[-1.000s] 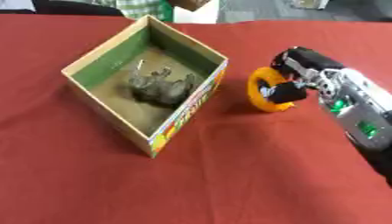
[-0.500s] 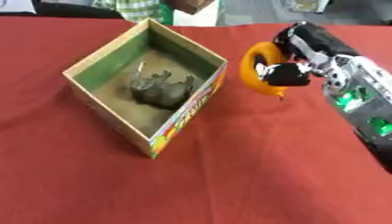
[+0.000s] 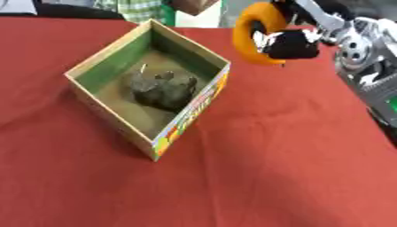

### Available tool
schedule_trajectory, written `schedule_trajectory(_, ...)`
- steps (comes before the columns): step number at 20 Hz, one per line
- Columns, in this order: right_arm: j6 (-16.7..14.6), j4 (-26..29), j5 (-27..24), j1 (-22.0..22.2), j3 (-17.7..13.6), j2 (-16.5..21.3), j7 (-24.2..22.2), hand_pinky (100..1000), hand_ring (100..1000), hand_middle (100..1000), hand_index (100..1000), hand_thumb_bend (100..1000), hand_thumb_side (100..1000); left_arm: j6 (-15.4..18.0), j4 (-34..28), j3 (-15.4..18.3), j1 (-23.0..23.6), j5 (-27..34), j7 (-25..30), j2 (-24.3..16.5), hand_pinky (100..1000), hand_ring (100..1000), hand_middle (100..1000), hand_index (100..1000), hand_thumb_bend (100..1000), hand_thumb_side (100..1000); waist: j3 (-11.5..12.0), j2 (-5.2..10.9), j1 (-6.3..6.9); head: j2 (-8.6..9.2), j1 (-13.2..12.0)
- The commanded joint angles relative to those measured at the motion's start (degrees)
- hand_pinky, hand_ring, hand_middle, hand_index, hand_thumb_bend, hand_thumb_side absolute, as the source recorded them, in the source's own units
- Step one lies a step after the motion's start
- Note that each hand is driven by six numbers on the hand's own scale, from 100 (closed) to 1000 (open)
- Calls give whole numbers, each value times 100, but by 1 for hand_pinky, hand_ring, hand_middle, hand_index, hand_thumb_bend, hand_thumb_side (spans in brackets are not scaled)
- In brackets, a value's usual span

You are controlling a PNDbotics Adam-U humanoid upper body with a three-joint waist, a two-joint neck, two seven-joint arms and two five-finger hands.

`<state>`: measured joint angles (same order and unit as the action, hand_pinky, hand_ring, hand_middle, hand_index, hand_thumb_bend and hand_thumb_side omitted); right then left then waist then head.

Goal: Pick up objects on the table and place them in the box.

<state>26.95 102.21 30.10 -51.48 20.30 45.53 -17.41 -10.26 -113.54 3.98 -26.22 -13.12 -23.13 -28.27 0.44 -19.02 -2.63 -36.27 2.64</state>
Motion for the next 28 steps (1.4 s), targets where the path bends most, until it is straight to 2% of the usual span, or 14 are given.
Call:
schedule_trajectory(1,-71,13,142,-347,10,-25,-118,626,637,479,623,100,378,3,-105,0,-41,45,7,-159,674,816,840,917,100,860,13,134,10,-26,18)
schedule_trajectory(6,-243,-326,313,-768,141,-407,-266,631,667,537,686,100,372,8,-105,-7,-36,70,9,-162,672,815,840,917,100,861,68,108,-10,25,61)
schedule_trajectory(16,-559,-1151,499,-1301,408,-1123,-344,635,694,585,735,100,381,40,-105,-28,-70,139,45,-152,670,813,840,917,100,864,184,40,-44,53,136)
schedule_trajectory(24,-856,-1927,524,-1417,652,-1569,-386,632,725,593,736,100,387,67,-105,-51,-113,159,74,-131,670,818,841,917,100,861,263,12,-36,92,194)
schedule_trajectory(28,-1163,-2208,462,-1374,863,-1626,-351,637,749,613,750,100,383,68,-105,-55,-122,162,88,-123,670,817,840,917,100,860,286,5,-34,112,196)
